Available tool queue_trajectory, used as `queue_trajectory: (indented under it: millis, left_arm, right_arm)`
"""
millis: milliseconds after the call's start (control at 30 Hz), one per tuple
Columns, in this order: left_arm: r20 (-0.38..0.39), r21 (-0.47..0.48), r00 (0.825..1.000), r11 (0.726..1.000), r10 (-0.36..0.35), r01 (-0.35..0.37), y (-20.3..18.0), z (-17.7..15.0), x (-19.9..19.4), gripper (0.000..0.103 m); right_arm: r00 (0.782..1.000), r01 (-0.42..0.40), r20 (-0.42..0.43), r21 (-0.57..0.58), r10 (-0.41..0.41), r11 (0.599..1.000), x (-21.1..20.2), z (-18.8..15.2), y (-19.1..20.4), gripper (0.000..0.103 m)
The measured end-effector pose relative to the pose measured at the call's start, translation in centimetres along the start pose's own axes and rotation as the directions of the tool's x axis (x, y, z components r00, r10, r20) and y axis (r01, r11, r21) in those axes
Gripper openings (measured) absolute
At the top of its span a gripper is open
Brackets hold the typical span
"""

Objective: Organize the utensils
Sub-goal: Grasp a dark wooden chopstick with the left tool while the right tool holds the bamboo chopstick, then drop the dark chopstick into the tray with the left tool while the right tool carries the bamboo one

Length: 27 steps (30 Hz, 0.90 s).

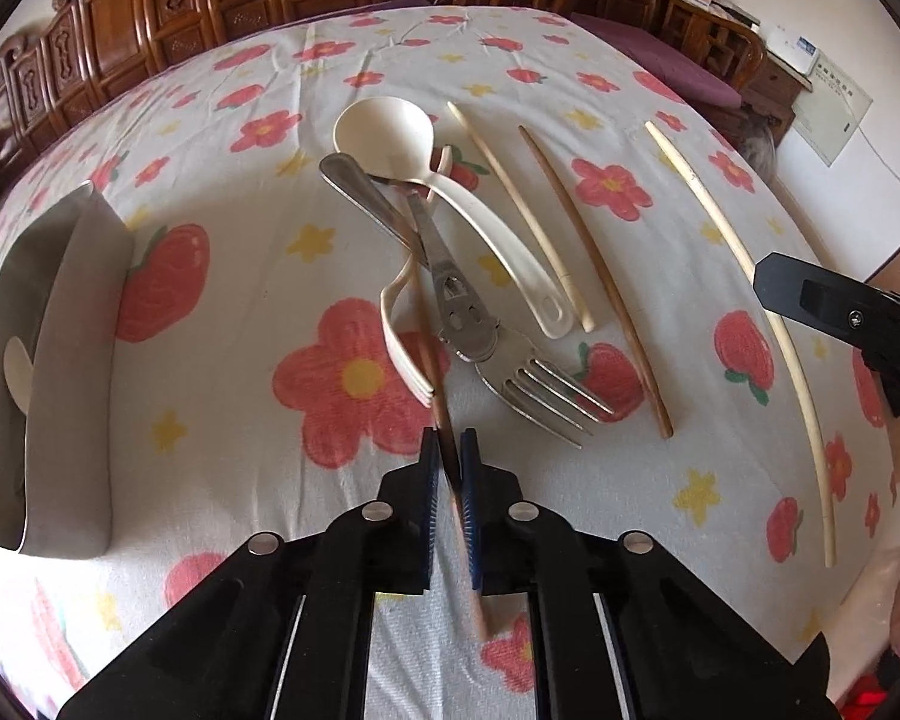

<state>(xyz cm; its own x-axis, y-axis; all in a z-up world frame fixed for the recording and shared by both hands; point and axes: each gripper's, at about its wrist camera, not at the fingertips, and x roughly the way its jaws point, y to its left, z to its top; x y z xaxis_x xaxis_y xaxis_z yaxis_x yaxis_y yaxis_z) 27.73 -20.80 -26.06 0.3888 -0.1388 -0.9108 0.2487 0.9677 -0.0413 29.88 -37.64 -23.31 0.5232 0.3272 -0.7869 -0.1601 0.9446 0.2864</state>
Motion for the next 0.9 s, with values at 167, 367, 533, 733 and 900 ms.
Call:
queue_trajectory:
  millis: [167,367,533,733,900]
  left_arm:
    - [0.023,0.012,0.999,1.000,-0.023,0.023,0.4,-0.6,-1.4,0.004]
    - [0.079,0.027,0.996,0.999,-0.039,0.037,0.8,-0.6,-3.9,0.004]
    - [0.117,0.036,0.993,0.999,-0.032,0.028,1.8,-0.5,-5.9,0.004]
    - [0.154,0.029,0.988,1.000,-0.005,0.001,4.0,-0.4,-7.6,0.004]
    - [0.177,0.009,0.984,1.000,0.010,-0.011,6.1,-0.4,-8.7,0.004]
  right_arm:
    - [1.000,-0.003,0.001,-0.011,0.003,1.000,-0.1,-0.1,0.5,0.006]
    - [1.000,-0.012,0.016,-0.021,0.013,1.000,-0.7,0.1,1.3,0.006]
    - [0.999,-0.017,0.032,-0.038,0.019,0.999,-1.2,0.4,2.3,0.006]
    - [0.999,-0.014,0.040,-0.064,0.016,0.998,-1.4,0.3,3.8,0.006]
    - [0.999,-0.016,0.044,-0.090,0.020,0.996,-1.5,0.2,5.3,0.006]
